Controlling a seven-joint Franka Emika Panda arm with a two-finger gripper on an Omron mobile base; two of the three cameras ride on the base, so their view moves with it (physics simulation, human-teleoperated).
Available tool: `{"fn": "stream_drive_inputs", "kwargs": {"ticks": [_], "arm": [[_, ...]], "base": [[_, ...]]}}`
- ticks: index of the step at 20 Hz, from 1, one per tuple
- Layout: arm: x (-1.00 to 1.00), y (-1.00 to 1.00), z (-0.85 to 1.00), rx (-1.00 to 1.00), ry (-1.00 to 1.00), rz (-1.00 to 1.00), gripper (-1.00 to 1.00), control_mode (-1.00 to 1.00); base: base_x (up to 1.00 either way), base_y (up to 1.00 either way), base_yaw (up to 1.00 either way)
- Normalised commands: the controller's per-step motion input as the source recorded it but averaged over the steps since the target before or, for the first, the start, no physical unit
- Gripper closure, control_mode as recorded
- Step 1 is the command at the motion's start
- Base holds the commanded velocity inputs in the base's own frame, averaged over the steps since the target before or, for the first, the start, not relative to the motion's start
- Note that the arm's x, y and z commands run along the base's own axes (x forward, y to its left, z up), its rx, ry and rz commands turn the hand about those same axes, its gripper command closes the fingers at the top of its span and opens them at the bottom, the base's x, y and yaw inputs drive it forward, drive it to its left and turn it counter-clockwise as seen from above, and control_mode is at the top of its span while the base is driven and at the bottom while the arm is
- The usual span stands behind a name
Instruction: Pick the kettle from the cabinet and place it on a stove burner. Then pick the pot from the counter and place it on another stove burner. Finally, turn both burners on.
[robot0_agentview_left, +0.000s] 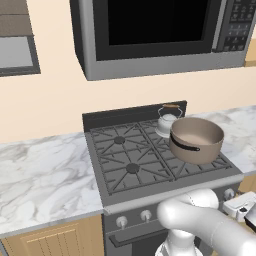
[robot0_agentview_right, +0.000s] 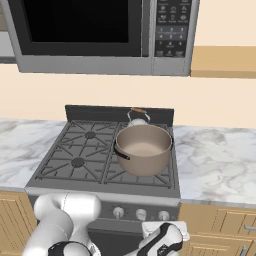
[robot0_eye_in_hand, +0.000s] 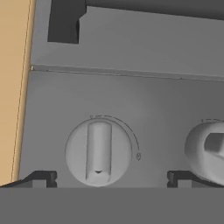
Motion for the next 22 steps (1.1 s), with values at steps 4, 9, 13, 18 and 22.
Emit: {"fn": "stream_drive_inputs", "kwargs": {"ticks": [4, 9, 13, 18, 22], "arm": [[0.1, 0.0, 0.0, 0.0, 0.0, 0.0, -1.0, -1.0], [0.11, 0.02, 0.0, 0.0, 0.0, 0.0, -1.0, -1.0], [0.18, 0.1, 0.0, 0.0, 0.0, 0.0, 1.0, -1.0], [0.15, 0.05, 0.0, 0.0, 0.0, 0.0, 1.0, -1.0], [0.05, 0.0, 0.0, 0.0, 0.0, 0.0, 1.0, -1.0]], "base": [[0.0, 0.0, 0.0], [0.0, 0.0, 0.0], [0.0, 0.0, 0.0], [0.0, 0.0, 0.0], [0.0, 0.0, 0.0]]}}
